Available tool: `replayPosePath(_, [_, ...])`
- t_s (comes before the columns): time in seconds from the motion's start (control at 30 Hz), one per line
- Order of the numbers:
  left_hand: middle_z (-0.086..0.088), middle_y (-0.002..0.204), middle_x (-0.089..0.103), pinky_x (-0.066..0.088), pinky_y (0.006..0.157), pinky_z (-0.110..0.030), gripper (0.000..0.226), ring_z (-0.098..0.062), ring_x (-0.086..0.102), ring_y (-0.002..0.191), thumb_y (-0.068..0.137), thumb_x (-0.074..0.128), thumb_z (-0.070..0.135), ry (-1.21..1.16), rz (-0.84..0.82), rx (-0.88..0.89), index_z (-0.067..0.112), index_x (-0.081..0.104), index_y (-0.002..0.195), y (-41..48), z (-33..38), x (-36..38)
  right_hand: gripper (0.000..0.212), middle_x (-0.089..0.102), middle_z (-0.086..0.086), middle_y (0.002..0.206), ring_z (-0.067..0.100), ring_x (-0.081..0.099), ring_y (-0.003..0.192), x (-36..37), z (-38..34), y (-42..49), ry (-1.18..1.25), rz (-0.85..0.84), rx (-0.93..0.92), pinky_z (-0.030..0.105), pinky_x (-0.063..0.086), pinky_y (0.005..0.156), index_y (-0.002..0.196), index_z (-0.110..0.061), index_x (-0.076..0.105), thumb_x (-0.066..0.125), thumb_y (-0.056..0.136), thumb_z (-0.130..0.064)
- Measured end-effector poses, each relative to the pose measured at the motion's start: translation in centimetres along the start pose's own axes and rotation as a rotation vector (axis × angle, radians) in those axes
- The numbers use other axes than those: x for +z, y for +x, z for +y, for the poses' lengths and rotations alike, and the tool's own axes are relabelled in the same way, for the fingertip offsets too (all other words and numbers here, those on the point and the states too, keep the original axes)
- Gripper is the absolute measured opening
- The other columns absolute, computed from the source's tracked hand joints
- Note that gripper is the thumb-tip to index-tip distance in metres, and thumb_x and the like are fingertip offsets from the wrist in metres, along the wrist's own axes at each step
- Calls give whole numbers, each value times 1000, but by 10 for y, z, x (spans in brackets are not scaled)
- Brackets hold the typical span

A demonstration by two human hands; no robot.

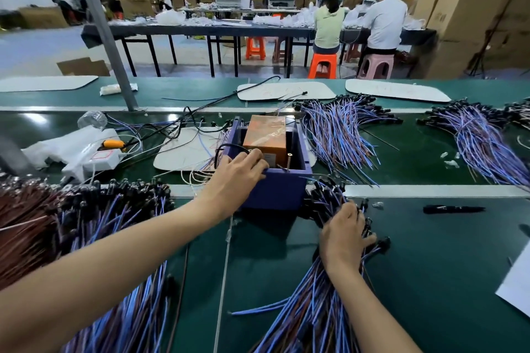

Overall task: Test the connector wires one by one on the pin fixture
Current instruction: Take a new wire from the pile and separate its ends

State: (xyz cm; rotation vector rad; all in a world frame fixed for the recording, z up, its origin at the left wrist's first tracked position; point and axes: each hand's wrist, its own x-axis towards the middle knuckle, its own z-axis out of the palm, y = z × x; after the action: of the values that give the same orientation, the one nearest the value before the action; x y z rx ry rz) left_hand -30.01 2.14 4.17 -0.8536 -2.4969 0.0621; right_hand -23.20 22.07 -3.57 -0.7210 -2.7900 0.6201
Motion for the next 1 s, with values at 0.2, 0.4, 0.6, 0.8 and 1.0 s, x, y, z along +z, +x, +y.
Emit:
replayPosePath(0.2, [-7, 126, 55, 46, 73, -42, 26, -28, 57, 96, 100, 48, 17, -83, 12, -20, 11, 59, 123, -25, 7, -15, 17, 53, 14, 116, 32, 44, 123, -3, 1, -3, 199, 122, 7, 62, 19, 108, 107, -6, 39, 47, 94, -13])
replayPosePath(0.4, [0, 109, 64, 41, 89, -35, 20, -23, 56, 102, 91, 58, 13, -404, 305, -226, 15, 70, 107, -39, 27, -41, 35, 53, 8, 89, 27, 48, 92, -26, 0, -26, 709, 474, -130, 48, 40, 86, 81, -12, 40, 39, 90, -46])
replayPosePath(0.6, [8, 88, 73, 51, 74, -26, 30, -7, 65, 80, 98, 48, 38, -1272, -250, -612, 20, 72, 98, -28, 81, -64, 45, 49, 0, 57, 22, 46, 54, -37, -31, -69, 929, 519, -196, 39, 37, 56, 68, -14, 43, 30, 97, -45])
replayPosePath(0.8, [9, 78, 74, 46, 62, -11, 20, 4, 59, 67, 98, 49, 21, -1767, 85, -732, 20, 69, 96, -17, 95, -75, 38, 42, -6, 52, 11, 35, 45, -28, -38, -93, 878, 200, -405, 32, 30, 45, 63, -25, 41, 37, 97, -40])
replayPosePath(1.0, [5, 73, 66, 42, 56, -7, 21, 7, 58, 63, 96, 49, 4, -1600, 110, -569, 9, 68, 89, -15, 82, -85, 9, 65, -5, 86, 20, 53, 90, -63, -44, -73, 781, 15, -434, 28, 41, 76, 88, -22, 70, 63, 91, -18])
